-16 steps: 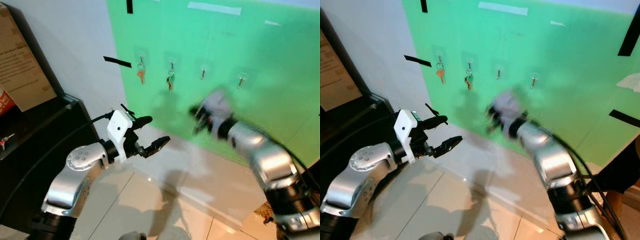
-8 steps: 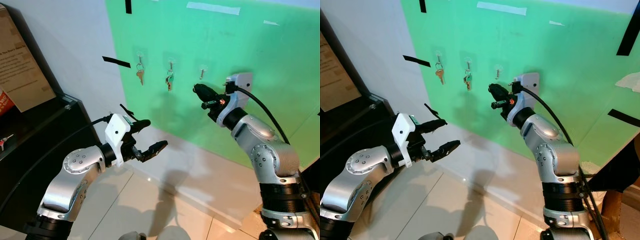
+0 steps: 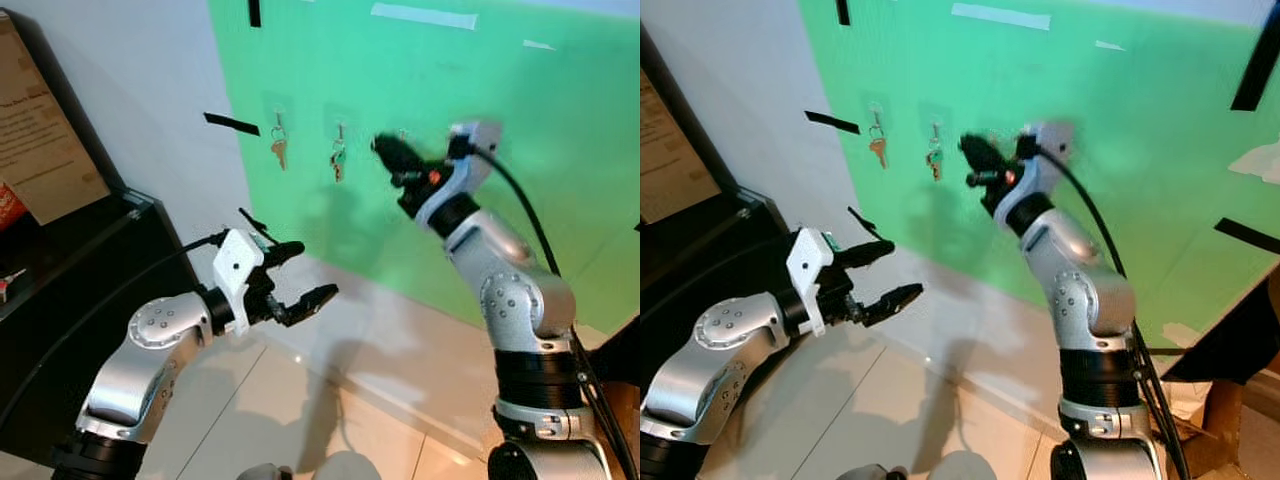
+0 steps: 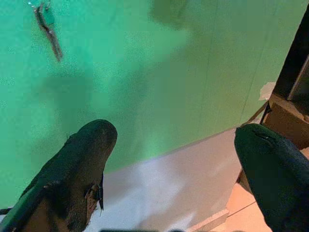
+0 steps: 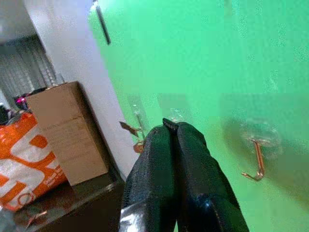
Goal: Hang keys on a hook
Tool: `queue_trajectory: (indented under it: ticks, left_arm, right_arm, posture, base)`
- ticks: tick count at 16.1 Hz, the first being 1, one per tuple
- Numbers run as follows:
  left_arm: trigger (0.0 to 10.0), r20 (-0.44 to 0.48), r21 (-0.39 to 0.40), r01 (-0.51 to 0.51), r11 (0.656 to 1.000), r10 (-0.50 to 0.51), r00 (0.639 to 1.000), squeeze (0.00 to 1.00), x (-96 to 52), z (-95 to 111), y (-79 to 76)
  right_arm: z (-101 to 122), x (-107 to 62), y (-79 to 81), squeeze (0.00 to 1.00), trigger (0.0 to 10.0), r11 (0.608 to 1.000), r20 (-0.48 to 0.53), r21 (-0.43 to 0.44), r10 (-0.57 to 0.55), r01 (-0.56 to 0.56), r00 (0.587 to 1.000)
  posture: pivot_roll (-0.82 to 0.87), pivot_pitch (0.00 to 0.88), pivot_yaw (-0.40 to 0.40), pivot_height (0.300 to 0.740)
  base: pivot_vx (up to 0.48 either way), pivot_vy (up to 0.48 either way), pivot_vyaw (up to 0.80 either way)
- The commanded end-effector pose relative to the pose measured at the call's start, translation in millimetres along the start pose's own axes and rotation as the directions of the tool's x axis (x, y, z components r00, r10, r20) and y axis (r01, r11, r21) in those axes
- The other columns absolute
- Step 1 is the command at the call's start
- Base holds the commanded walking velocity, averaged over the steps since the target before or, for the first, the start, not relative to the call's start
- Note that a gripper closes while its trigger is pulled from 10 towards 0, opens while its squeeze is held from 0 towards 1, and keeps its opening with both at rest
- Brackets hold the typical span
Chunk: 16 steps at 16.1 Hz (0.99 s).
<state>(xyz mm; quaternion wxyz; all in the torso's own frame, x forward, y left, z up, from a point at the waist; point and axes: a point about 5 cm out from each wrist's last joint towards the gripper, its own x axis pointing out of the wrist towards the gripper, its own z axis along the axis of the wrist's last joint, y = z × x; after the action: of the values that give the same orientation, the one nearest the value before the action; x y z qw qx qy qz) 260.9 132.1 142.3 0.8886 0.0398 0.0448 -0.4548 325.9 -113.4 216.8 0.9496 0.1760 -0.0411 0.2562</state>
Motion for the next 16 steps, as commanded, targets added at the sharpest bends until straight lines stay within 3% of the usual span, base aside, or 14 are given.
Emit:
queue_trajectory:
  ticks: [1,6,11,16]
  left_arm:
    - [10.0,-0.004,0.019,0.001,1.000,-0.001,1.000,0.00,-0.6,3,0.4]
    - [10.0,-0.003,0.015,0.000,1.000,0.000,1.000,0.00,-0.3,3,0.4]
    - [10.0,-0.004,0.014,0.004,1.000,-0.004,1.000,0.00,-0.4,3,1.1]
    - [10.0,-0.008,0.013,0.002,1.000,-0.002,1.000,0.00,-1.2,3,1.8]
  right_arm:
    - [3,1.0,-8.2,0.00,10.0,0.997,0.036,0.033,-0.074,0.072,0.997]
    - [-2,-4.8,-29.5,0.00,10.0,0.977,0.033,0.072,-0.203,0.200,0.979]
    - [-7,-17.1,-54.3,0.00,10.0,0.933,0.030,0.075,-0.354,0.351,0.935]
    - [-10,-28.0,-57.6,0.00,10.0,0.946,-0.030,-0.144,-0.299,0.292,0.954]
  posture:
    - [-0.02,0.000,0.056,0.740]
    - [-0.03,0.000,0.059,0.740]
    - [-0.03,0.000,0.066,0.740]
    - [-0.03,0.000,0.069,0.740]
  base:
    - [0.000,0.000,0.00]
    - [0.000,0.000,0.00]
    - [0.000,0.000,0.00]
    - [0.000,0.000,0.00]
